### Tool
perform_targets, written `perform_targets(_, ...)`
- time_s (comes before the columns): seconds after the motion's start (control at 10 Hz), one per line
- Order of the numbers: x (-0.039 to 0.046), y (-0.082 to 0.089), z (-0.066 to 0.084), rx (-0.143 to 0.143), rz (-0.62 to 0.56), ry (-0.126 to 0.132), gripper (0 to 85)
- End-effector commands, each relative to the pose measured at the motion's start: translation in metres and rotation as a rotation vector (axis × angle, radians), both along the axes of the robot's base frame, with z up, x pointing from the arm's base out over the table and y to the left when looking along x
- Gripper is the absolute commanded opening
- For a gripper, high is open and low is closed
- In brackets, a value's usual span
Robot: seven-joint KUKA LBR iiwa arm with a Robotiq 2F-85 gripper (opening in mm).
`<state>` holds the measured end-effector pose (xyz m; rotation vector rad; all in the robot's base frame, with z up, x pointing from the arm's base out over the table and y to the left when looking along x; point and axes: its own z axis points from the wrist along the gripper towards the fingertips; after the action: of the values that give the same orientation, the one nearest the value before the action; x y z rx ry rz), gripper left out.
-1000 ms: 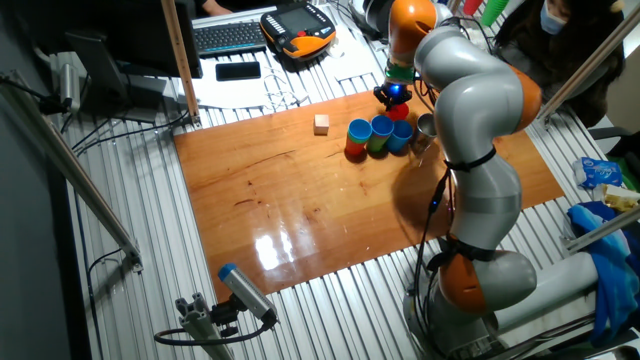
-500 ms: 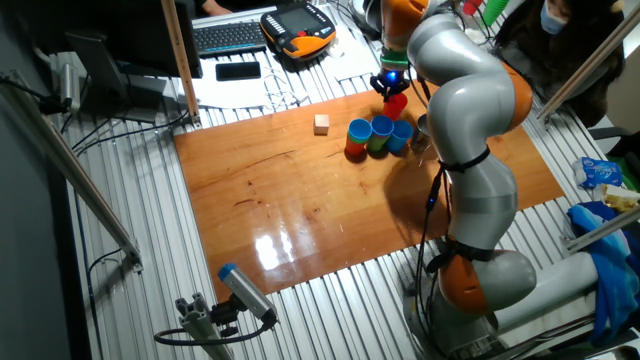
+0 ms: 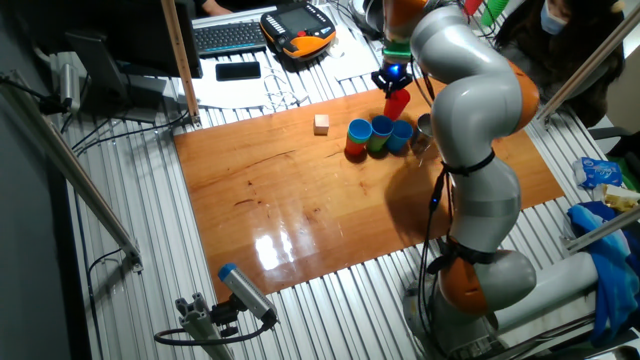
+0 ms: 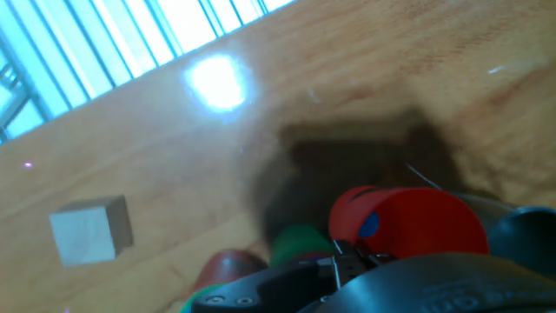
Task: Stack the cups
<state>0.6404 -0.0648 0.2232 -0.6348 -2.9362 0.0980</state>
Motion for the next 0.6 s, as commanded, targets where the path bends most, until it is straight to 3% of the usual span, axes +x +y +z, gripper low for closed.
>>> perform_targets(0.0, -0.0032, 0.0, 0.004, 0.006, -0.006, 0.009, 0.0)
perform_targets(0.1, -0.0084, 0.002, 0.006, 0.007, -0.012, 0.015, 0.0)
perform_targets(0.3, -0.0185, -0.001, 0.005, -0.044, 0.028, 0.017, 0.0)
perform_targets(0.5, -0.0267, -0.012, -0.002, -0.035, 0.056, 0.015, 0.0)
